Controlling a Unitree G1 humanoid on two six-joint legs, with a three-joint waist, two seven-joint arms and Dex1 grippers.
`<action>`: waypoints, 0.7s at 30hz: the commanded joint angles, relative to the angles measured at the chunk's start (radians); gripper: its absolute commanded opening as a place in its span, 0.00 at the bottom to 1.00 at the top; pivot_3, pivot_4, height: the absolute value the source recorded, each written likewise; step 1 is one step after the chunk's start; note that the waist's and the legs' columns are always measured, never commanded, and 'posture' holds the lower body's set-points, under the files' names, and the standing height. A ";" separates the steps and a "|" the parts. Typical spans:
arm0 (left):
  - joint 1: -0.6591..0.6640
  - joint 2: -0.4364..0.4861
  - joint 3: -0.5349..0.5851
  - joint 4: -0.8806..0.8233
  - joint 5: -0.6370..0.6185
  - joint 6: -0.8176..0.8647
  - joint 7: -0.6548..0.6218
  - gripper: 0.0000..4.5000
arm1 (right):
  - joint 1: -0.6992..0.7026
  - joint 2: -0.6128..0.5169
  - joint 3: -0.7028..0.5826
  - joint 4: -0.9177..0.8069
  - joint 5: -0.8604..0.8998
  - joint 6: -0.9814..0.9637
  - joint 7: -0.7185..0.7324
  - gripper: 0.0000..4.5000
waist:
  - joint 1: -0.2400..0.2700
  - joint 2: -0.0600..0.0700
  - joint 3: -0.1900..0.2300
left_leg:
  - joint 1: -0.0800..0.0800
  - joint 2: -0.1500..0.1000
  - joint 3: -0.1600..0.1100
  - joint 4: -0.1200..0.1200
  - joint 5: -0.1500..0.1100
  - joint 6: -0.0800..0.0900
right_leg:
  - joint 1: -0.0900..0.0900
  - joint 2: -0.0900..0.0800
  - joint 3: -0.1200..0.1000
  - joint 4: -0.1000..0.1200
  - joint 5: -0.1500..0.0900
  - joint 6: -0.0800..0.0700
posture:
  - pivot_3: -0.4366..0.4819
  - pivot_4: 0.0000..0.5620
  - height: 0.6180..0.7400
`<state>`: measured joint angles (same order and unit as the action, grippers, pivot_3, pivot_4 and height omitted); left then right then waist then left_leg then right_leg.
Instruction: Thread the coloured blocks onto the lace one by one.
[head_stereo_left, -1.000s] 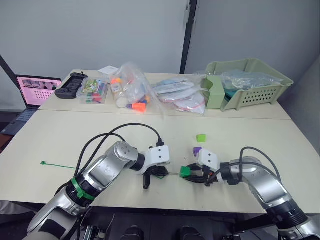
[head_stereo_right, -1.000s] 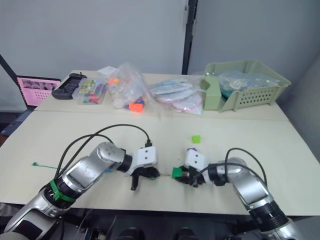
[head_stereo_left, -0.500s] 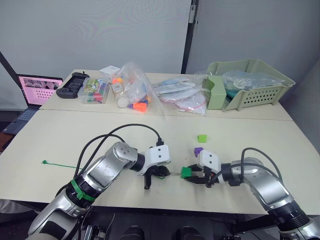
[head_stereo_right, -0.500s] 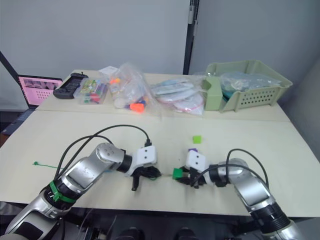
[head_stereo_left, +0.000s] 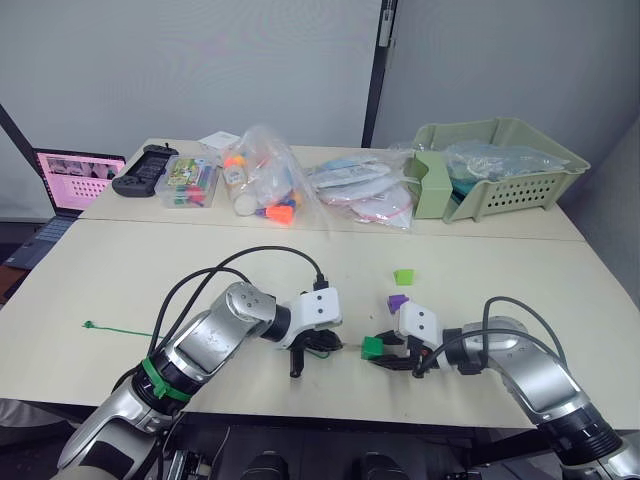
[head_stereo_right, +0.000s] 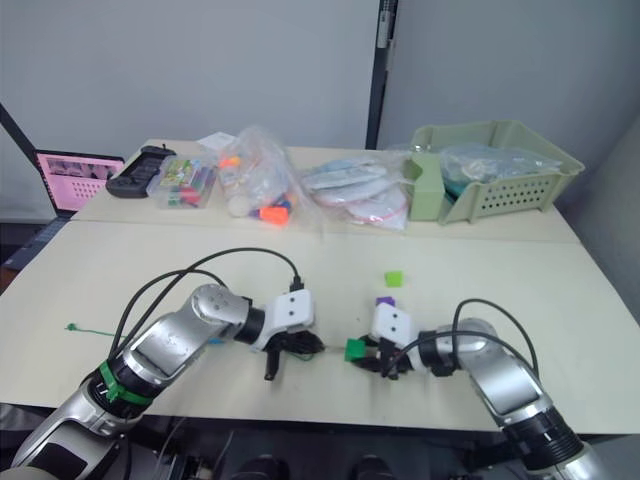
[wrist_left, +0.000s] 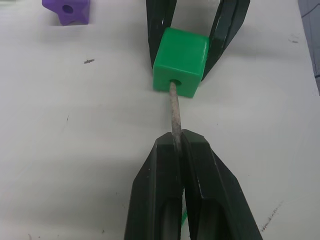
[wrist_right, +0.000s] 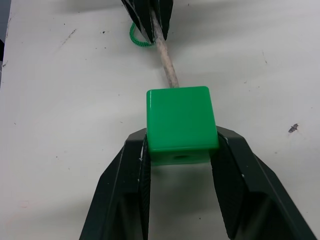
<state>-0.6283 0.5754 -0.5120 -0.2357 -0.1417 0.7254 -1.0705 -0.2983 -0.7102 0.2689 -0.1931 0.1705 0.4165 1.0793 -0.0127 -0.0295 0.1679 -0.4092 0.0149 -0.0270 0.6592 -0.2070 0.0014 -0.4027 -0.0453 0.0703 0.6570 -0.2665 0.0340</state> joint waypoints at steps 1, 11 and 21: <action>-0.022 -0.014 0.009 -0.040 -0.010 -0.009 -0.003 0.00 | 0.017 -0.005 0.039 -0.021 -0.005 0.016 0.022 0.26 | 0.000 0.000 0.000 | 0.000 0.000 0.000 0.000 0.000 0.000 | 0.000 0.000 0.000 0.000 0.000 0.000 | 0.48 0.27 1.00; -0.039 -0.059 -0.021 -0.031 -0.002 0.003 0.007 0.00 | 0.012 0.004 0.043 -0.041 -0.004 0.040 0.012 0.26 | -0.001 0.000 0.000 | 0.000 0.000 0.000 0.000 0.000 0.000 | 0.000 0.000 0.000 0.000 0.000 0.000 | 0.48 0.27 1.00; -0.049 -0.192 -0.062 0.060 0.010 -0.048 0.017 0.00 | 0.005 0.021 0.052 -0.073 -0.003 0.070 0.003 0.26 | 0.000 0.000 0.000 | 0.000 0.000 0.000 0.000 0.000 0.000 | 0.000 0.000 0.000 0.000 0.000 0.000 | 0.48 0.27 1.00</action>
<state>-0.6501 0.4268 -0.5644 -0.1272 -0.1016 0.7250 -1.0378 -0.2987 -0.7069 0.2720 -0.2380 0.1660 0.4768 1.0797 -0.0125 -0.0296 0.1679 -0.4094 0.0147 -0.0271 0.6593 -0.2070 0.0014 -0.4028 -0.0451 0.0703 0.6570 -0.2664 0.0341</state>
